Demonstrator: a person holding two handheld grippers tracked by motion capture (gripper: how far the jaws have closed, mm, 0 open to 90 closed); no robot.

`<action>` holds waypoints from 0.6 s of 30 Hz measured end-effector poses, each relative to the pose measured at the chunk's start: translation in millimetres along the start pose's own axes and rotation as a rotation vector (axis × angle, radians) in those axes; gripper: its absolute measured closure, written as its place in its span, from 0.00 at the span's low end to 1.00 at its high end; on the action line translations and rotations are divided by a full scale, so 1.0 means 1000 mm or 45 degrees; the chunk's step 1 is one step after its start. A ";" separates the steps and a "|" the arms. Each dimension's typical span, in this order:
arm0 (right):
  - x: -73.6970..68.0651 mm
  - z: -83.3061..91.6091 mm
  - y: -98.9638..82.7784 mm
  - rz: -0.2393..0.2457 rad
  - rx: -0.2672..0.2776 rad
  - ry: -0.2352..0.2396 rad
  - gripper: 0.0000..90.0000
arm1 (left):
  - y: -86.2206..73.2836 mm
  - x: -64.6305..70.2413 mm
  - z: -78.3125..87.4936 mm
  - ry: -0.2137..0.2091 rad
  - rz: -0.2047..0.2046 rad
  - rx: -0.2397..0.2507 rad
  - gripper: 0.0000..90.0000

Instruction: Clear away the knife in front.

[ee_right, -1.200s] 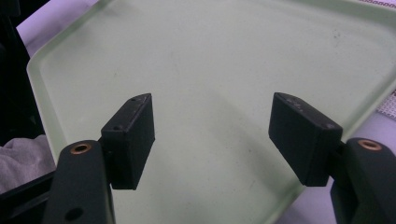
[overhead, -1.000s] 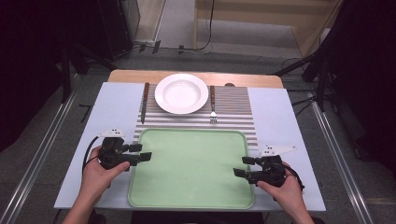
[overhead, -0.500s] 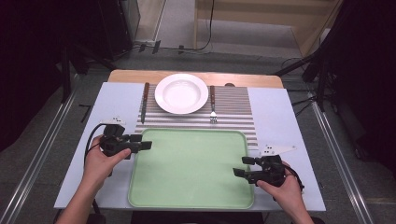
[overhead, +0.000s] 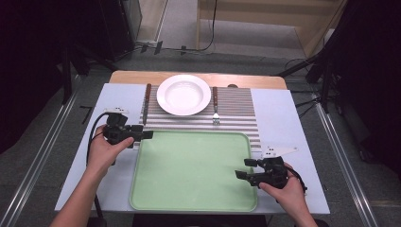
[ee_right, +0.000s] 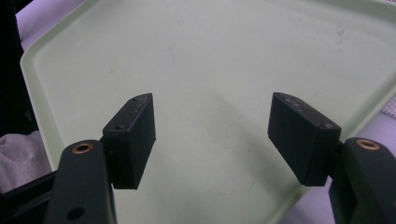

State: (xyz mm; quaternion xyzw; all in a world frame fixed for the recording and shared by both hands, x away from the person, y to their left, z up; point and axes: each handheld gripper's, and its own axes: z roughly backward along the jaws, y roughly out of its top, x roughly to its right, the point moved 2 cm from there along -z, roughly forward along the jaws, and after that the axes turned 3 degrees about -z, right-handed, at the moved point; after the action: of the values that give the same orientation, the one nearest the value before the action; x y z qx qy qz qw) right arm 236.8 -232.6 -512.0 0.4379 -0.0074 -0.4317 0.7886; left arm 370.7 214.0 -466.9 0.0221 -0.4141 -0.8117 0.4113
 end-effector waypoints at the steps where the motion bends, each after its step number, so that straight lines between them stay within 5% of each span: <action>1: 0.000 0.000 0.000 0.000 0.000 0.000 0.35 | 0.001 -0.002 -0.002 0.024 0.003 -0.001 0.38; 18: 0.001 0.000 -0.001 -0.011 -0.009 -0.008 0.35 | 0.028 -0.028 -0.017 0.148 0.016 -0.009 0.42</action>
State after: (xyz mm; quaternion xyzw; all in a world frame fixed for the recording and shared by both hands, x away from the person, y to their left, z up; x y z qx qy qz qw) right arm 237.4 -233.6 -513.0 0.4338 -0.0065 -0.4365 0.7882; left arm 414.0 213.2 -467.1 0.0651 -0.3870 -0.8078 0.4398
